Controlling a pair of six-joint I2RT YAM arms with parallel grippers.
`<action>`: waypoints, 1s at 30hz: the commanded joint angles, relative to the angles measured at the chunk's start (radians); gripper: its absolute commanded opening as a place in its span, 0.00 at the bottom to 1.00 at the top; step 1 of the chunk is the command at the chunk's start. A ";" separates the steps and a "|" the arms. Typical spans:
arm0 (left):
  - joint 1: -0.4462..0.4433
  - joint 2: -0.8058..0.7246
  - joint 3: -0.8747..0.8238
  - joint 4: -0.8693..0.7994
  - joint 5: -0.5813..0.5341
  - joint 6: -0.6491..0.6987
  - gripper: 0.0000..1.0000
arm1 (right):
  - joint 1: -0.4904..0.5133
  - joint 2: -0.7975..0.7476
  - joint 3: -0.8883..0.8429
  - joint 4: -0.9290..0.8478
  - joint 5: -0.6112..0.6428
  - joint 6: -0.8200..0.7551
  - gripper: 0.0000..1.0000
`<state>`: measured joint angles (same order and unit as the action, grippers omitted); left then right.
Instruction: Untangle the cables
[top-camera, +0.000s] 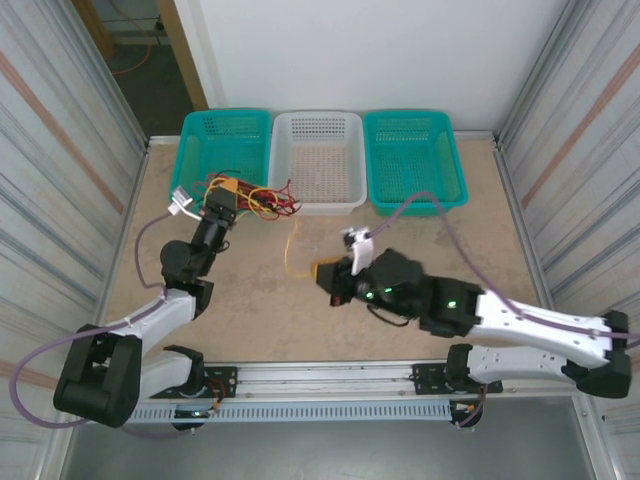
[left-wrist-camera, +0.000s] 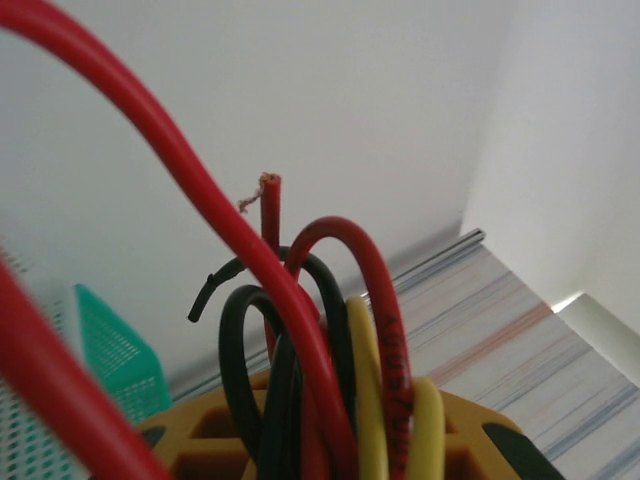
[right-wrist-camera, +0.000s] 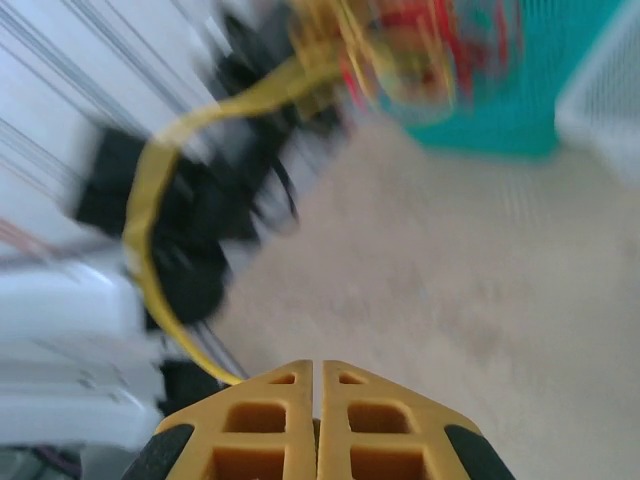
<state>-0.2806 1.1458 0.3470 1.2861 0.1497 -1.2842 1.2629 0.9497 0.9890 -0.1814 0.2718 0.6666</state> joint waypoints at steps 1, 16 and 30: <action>0.001 -0.045 -0.081 -0.018 -0.006 0.081 0.00 | -0.023 -0.077 0.146 -0.050 0.107 -0.221 0.00; 0.003 -0.514 -0.232 -0.577 0.011 0.188 0.00 | -0.737 -0.020 0.364 -0.198 -0.180 -0.130 0.00; -0.033 -0.531 -0.269 -0.645 0.024 0.137 0.00 | -1.277 -0.013 0.307 -0.241 -0.532 0.036 0.00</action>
<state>-0.2886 0.6052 0.0761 0.6170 0.1661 -1.1332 -0.0120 0.9642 1.3106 -0.4377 -0.1520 0.6674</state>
